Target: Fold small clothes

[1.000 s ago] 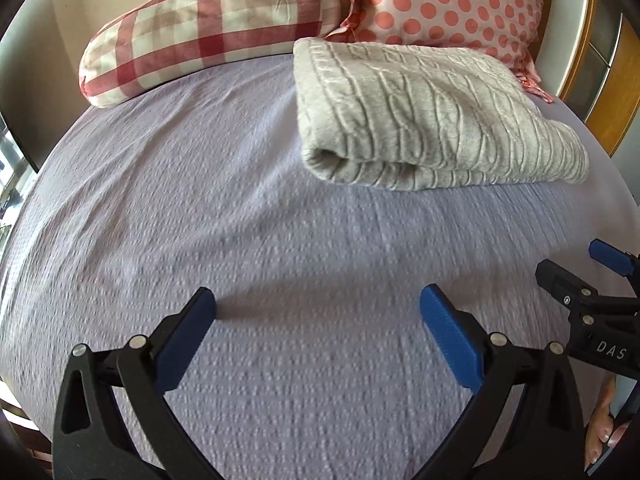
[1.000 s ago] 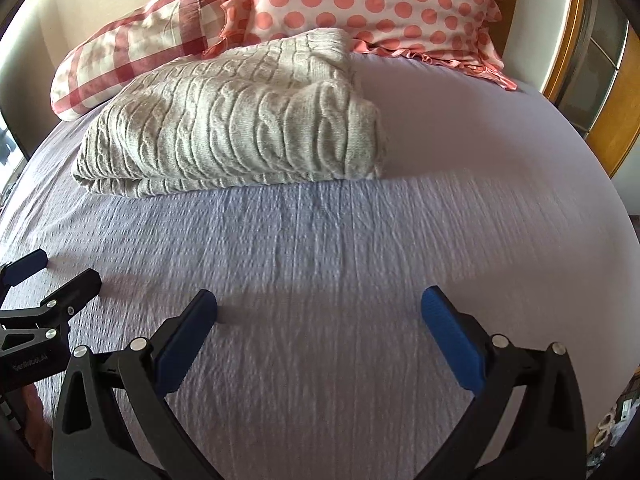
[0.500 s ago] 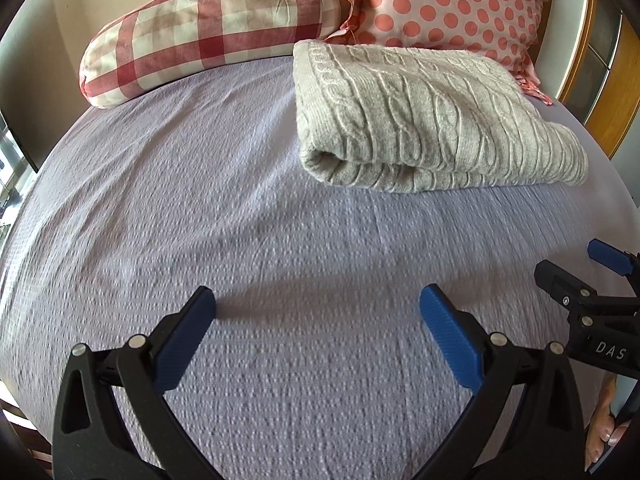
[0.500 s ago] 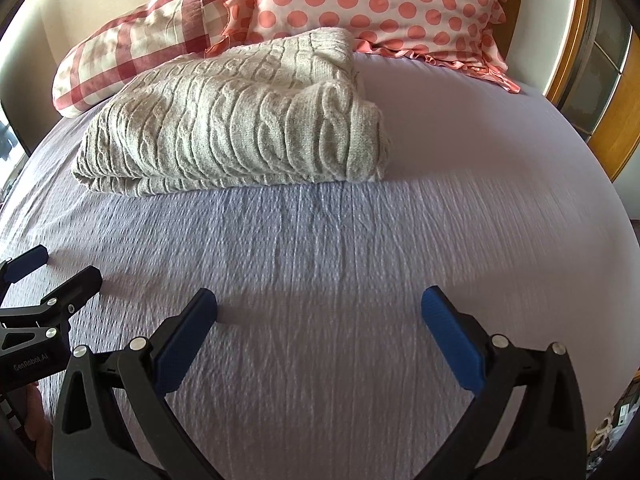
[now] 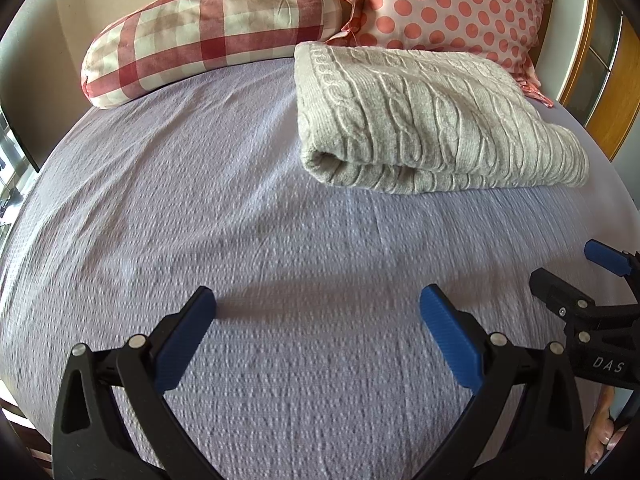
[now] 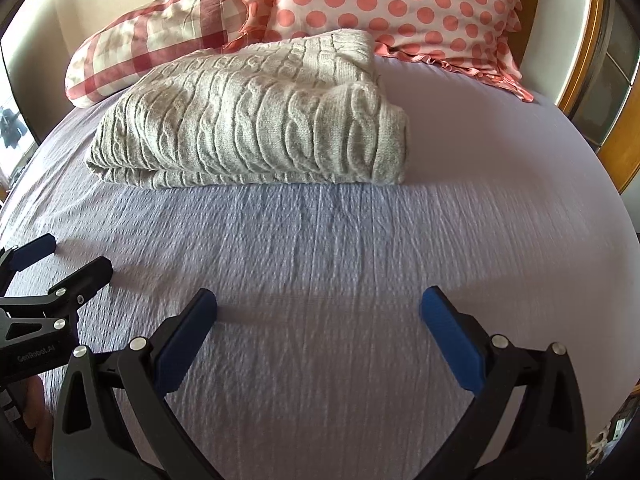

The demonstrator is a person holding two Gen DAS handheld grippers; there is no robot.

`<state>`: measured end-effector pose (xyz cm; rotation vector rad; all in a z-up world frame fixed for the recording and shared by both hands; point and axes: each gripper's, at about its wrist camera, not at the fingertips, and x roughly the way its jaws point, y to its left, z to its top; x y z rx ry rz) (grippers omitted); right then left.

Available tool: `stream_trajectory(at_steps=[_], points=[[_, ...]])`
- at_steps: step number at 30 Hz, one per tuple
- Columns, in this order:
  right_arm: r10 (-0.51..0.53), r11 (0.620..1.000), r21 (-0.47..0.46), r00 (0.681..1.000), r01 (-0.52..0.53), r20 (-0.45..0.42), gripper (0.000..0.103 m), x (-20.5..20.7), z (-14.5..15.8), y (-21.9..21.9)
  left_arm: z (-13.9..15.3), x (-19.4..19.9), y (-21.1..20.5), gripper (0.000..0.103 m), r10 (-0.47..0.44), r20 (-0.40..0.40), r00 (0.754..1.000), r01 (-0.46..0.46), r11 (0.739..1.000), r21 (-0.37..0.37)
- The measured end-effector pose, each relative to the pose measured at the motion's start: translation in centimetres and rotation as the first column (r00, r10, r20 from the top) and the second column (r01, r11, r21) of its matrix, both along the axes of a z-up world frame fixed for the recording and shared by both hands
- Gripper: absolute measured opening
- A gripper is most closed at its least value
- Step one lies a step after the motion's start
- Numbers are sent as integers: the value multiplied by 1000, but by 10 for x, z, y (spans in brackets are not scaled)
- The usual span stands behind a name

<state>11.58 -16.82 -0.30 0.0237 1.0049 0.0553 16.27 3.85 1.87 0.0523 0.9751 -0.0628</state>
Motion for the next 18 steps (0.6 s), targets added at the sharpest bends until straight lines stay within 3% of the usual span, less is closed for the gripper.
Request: stream_trajectory(at_steps=[18], points=[[1,1000,0,1000,-1,0,102,0,0,0,0,-1,0,101,3,-4,1000,-3,1000,0]])
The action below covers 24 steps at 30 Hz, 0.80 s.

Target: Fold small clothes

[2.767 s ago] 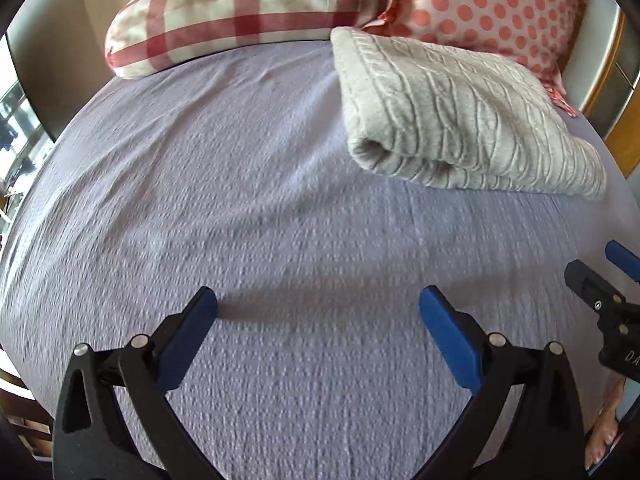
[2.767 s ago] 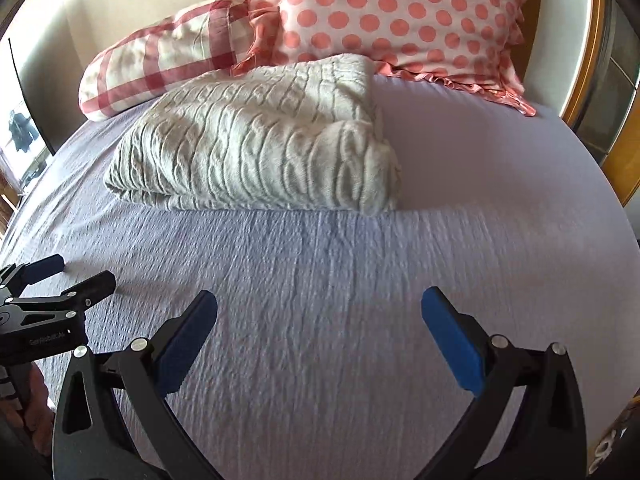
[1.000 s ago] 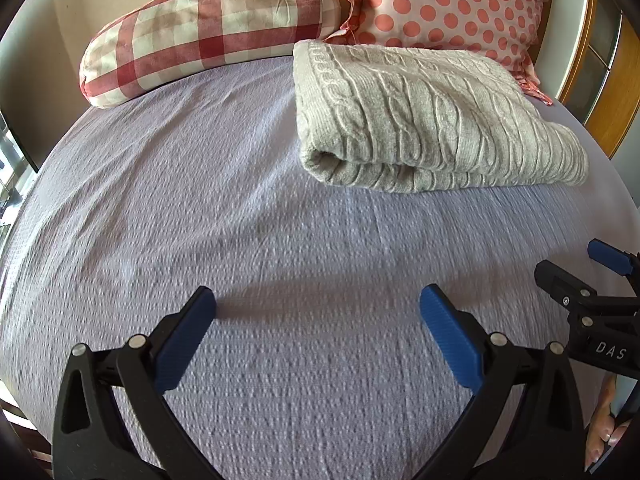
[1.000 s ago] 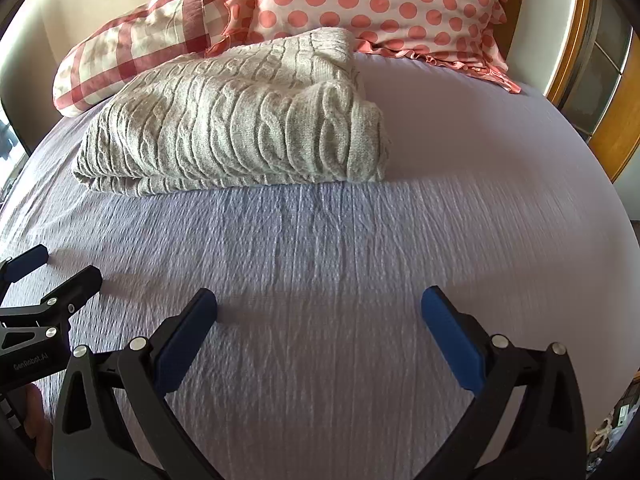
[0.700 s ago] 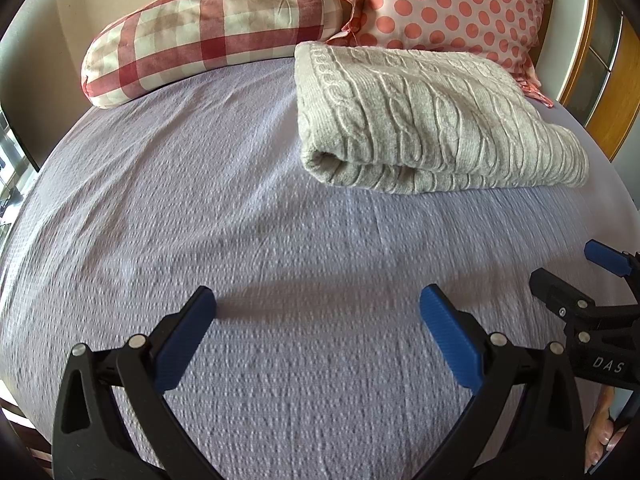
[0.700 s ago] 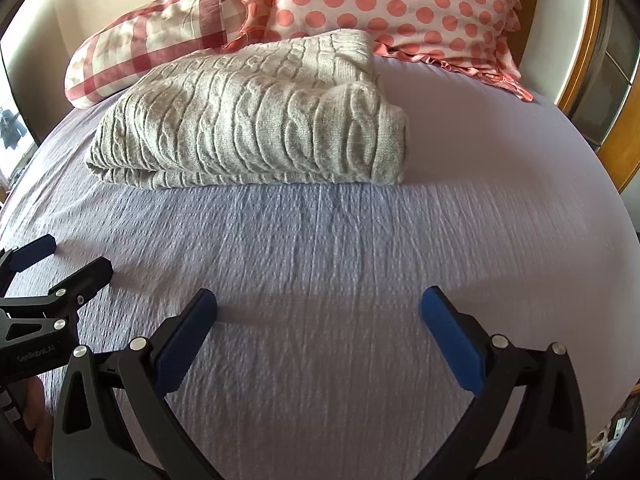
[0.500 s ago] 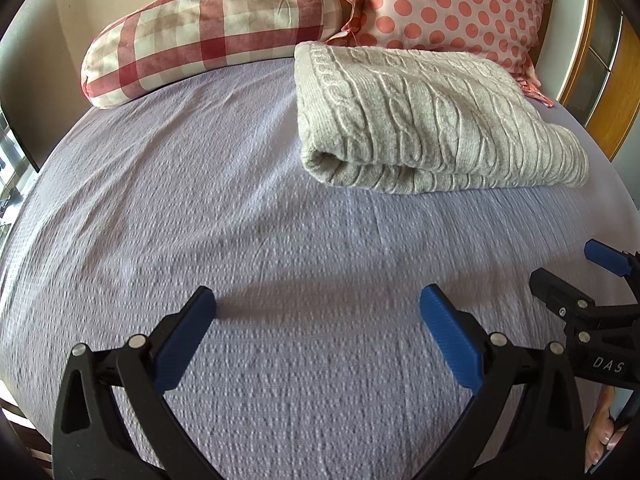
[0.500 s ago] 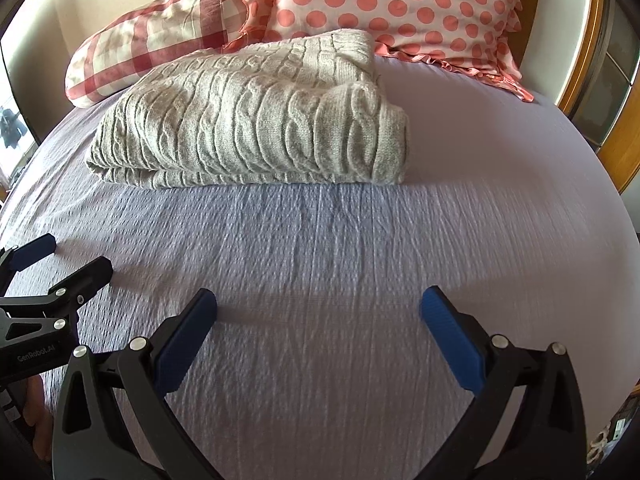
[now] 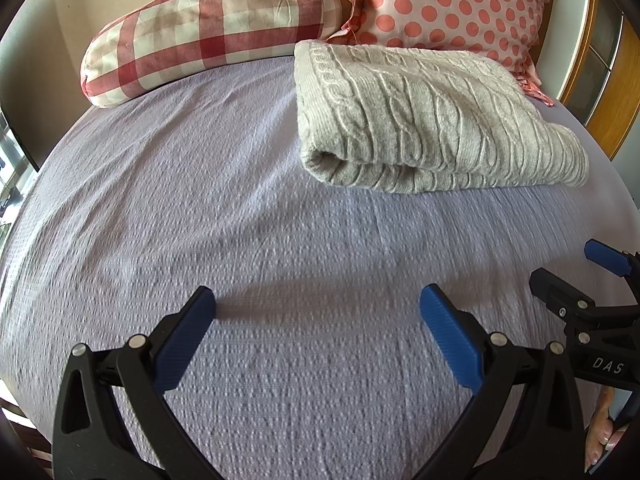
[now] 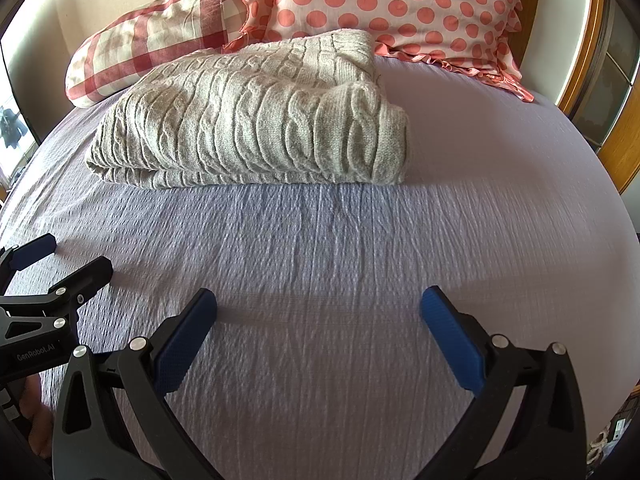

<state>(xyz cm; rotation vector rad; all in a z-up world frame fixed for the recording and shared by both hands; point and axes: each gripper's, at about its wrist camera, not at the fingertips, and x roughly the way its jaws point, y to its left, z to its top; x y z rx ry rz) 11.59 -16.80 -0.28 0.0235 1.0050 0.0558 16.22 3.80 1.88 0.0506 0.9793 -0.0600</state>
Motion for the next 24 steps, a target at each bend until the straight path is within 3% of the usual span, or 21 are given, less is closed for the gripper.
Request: stream_trajectory(at_steps=[24], points=[[0,1000,0,1000,0,0,102,0,0,0,0,-1,0,101,1,1,1000,-1,1000,1]])
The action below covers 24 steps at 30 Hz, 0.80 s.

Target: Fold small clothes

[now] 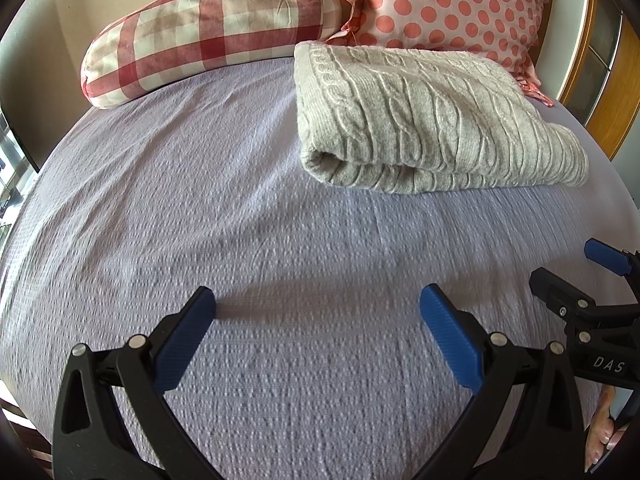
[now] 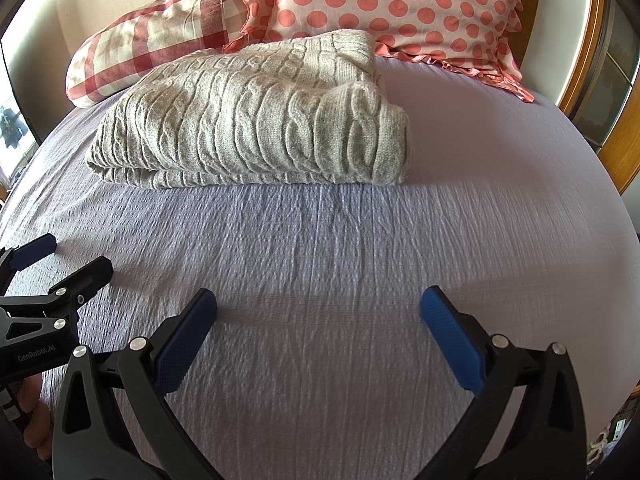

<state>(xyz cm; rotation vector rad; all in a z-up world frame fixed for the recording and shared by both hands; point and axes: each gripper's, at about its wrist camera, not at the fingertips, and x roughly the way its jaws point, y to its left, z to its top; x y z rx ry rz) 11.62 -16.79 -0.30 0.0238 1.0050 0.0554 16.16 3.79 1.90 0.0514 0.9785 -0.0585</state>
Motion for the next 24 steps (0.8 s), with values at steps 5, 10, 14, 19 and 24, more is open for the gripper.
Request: stream_trajectory(at_steps=[5,10,14,19,24], points=[[1,1000,0,1000,-1,0,102,0,0,0,0,1,0,101,-1,-3,1000,1,1000,0],[0,1000,0,1000,0,0,102,0,0,0,0,1,0,101,0,-3,1000,0,1000,0],[0,1000,0,1000,0,0,102,0,0,0,-1,3,1,101,-3,-10,1000,3,1000,1],[0,1000,0,1000,0,0,102,0,0,0,-1,5,1,101,-7,-29,1000,7,1000,4],[0,1000,0,1000,0,0,102,0,0,0,0,6,1,101,-6,-39,999,7,1000,5]])
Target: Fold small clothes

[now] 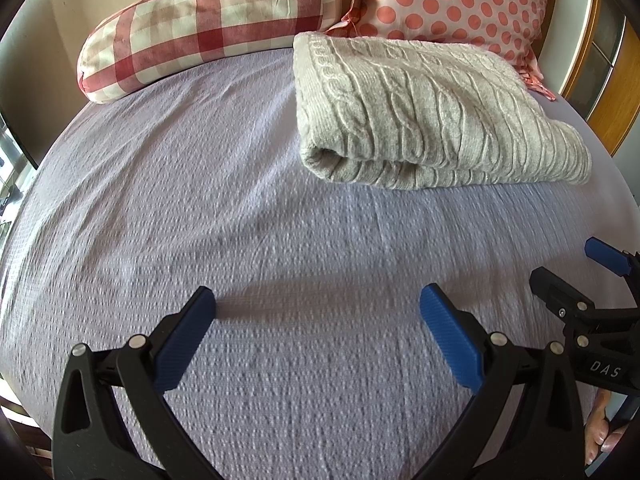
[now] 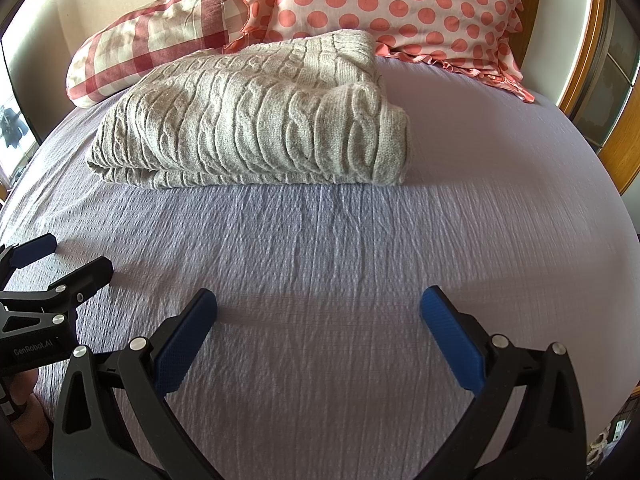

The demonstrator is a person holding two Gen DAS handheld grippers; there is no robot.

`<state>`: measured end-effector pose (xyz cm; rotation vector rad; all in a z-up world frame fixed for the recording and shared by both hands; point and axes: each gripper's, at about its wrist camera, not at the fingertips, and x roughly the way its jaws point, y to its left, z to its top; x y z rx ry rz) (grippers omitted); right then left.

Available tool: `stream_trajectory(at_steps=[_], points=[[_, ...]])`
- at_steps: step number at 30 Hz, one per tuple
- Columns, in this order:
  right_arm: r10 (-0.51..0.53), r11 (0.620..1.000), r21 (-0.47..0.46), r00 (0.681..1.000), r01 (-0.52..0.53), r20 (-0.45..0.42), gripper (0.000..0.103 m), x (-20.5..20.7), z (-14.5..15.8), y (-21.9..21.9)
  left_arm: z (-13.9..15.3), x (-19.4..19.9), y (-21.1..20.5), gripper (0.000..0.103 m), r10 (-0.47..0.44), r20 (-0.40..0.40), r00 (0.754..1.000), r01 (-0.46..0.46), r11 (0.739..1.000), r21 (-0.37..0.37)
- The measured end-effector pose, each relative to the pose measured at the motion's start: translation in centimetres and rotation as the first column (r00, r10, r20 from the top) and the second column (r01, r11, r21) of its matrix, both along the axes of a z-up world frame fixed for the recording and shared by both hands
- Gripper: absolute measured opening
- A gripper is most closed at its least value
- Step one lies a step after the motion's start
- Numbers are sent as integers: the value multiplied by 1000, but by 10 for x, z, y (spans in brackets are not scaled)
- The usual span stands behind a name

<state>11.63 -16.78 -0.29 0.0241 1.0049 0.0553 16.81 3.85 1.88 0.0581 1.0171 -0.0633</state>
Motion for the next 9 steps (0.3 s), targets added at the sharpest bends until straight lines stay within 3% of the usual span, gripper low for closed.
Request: stream_trajectory(at_steps=[9], points=[[0,1000,0,1000,0,0,102,0,0,0,0,-3,-1,101,-1,12,1000,1,1000,-1]])
